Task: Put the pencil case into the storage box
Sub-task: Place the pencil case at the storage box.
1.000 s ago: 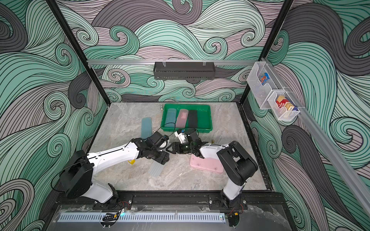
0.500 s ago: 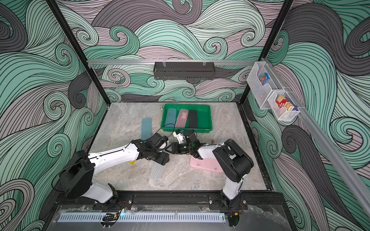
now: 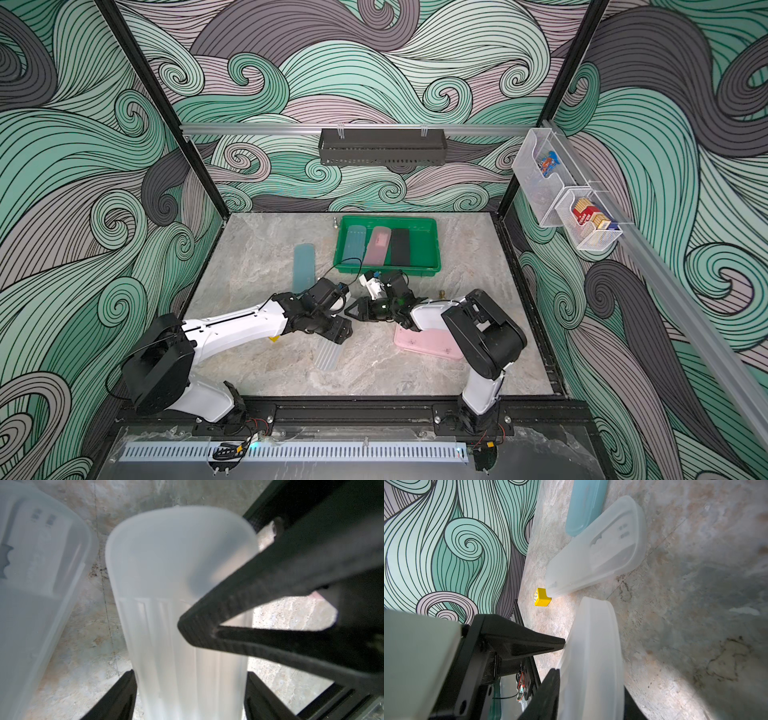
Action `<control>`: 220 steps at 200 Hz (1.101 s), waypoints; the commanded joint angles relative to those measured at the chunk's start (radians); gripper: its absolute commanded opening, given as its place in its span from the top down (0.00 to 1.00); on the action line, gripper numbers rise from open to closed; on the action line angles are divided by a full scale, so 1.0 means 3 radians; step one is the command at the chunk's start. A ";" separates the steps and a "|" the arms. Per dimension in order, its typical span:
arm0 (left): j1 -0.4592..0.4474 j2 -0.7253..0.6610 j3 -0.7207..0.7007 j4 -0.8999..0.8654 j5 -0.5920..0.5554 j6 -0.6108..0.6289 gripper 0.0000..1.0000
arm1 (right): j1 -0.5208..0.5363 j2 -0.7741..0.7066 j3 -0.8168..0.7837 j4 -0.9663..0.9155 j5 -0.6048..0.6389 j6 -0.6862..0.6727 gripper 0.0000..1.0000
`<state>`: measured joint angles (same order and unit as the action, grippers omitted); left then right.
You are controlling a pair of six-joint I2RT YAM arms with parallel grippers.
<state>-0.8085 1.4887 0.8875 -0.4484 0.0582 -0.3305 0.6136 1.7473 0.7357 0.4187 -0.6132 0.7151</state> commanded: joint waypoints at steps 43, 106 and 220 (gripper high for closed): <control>-0.0030 -0.0491 -0.0176 0.0013 0.0232 0.0017 0.24 | 0.0021 0.0177 0.0070 0.0295 0.0035 0.0054 0.90; -0.0025 -0.0877 -0.0267 -0.0328 -0.0197 -0.0084 0.23 | -0.0028 0.0090 0.0093 0.0238 0.0019 0.0006 0.92; 0.0117 -0.1614 -0.0570 -0.0408 -0.0536 -0.0016 0.16 | -0.0275 -0.0194 0.0217 -0.0011 -0.0219 -0.0050 0.97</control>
<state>-0.7853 1.0061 0.7162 -0.5598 -0.0902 -0.3439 0.5396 1.7031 0.7826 0.3988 -0.6399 0.6933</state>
